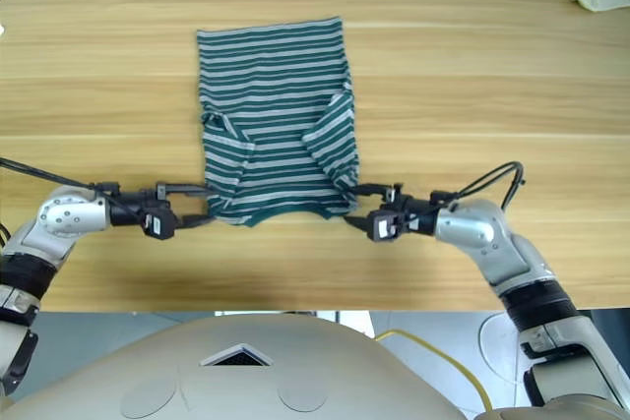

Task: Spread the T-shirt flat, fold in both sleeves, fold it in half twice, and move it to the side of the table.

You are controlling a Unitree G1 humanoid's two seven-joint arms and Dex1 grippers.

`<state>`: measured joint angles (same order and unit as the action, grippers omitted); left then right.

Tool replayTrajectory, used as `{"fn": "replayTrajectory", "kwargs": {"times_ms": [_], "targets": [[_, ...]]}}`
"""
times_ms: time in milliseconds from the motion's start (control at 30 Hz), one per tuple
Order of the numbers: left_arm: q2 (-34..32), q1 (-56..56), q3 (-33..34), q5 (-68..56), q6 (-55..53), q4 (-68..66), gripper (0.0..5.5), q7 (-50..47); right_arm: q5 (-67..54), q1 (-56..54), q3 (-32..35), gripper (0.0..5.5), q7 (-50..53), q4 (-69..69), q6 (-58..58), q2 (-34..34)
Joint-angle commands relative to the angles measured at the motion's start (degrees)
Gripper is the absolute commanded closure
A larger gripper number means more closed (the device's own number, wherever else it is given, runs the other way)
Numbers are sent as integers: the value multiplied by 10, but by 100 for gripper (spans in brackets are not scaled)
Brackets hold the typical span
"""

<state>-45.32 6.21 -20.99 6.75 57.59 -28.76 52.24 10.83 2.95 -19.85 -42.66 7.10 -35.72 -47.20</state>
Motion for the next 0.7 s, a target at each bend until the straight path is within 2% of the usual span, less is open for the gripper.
{"fn": "replayTrajectory", "kwargs": {"times_ms": [33, 200, 367, 533, 700], "targets": [[-6, 0, -13, 27, -4, -17, 384, 4, 51, 6, -21, 355, -8, 37, 28, 2], [-6, 4, -19, 26, 1, -25, 453, 5, 57, -3, -24, 431, -4, 48, 29, 8], [-6, 8, -24, 27, 4, -32, 539, 5, 60, -11, -28, 533, -1, 52, 29, 12], [-5, 12, -26, 23, 9, -34, 545, 5, 57, -15, -31, 550, -2, 54, 28, 12], [-12, -1, -33, -45, 21, 13, 545, 27, 36, -6, -27, 550, -11, 28, 23, 3]]}}
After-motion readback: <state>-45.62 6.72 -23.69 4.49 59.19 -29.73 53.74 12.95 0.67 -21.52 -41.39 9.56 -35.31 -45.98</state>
